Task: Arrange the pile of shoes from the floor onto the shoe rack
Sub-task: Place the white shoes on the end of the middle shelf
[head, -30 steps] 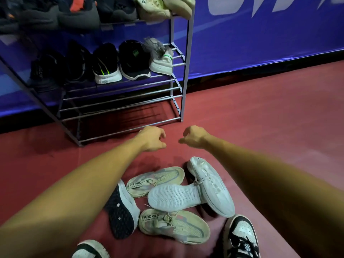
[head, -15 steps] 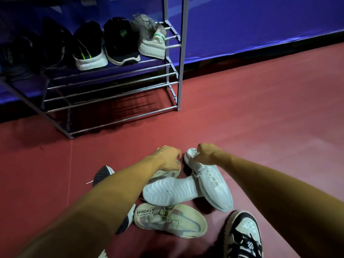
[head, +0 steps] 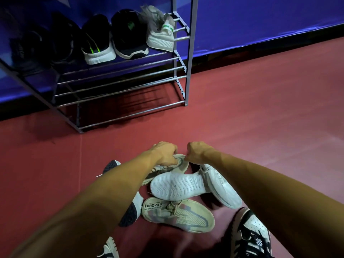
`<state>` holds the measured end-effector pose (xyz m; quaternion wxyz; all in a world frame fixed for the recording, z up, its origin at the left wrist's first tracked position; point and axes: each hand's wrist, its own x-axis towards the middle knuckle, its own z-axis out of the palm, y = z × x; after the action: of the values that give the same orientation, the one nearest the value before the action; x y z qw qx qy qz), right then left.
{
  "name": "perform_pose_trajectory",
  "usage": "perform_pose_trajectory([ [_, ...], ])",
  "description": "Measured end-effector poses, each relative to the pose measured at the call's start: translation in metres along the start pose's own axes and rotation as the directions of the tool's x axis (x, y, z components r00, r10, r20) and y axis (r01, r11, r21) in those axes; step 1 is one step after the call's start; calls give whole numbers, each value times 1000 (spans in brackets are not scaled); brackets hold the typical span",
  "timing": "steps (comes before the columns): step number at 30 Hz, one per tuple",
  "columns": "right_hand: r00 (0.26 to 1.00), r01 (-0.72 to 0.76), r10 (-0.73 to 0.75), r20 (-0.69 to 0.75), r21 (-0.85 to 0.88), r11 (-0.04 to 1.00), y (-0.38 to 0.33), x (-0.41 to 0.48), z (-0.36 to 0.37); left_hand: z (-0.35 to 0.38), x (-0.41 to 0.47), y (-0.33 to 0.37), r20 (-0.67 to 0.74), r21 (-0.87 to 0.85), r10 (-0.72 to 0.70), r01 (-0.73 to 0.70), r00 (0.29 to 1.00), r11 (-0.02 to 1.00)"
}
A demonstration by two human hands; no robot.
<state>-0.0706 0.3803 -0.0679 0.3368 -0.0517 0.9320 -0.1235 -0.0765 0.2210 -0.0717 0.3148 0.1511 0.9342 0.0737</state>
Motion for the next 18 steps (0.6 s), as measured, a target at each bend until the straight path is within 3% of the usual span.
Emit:
perform_pose_trajectory([
  [4, 999, -5, 7, 52, -43, 999, -10, -5, 17, 7, -12, -9, 23, 7, -16, 16, 1000, 1000],
  [18, 978, 186, -174, 116, -100, 977, -108, 19, 58, 29, -60, -99, 37, 48, -177, 175, 983, 983],
])
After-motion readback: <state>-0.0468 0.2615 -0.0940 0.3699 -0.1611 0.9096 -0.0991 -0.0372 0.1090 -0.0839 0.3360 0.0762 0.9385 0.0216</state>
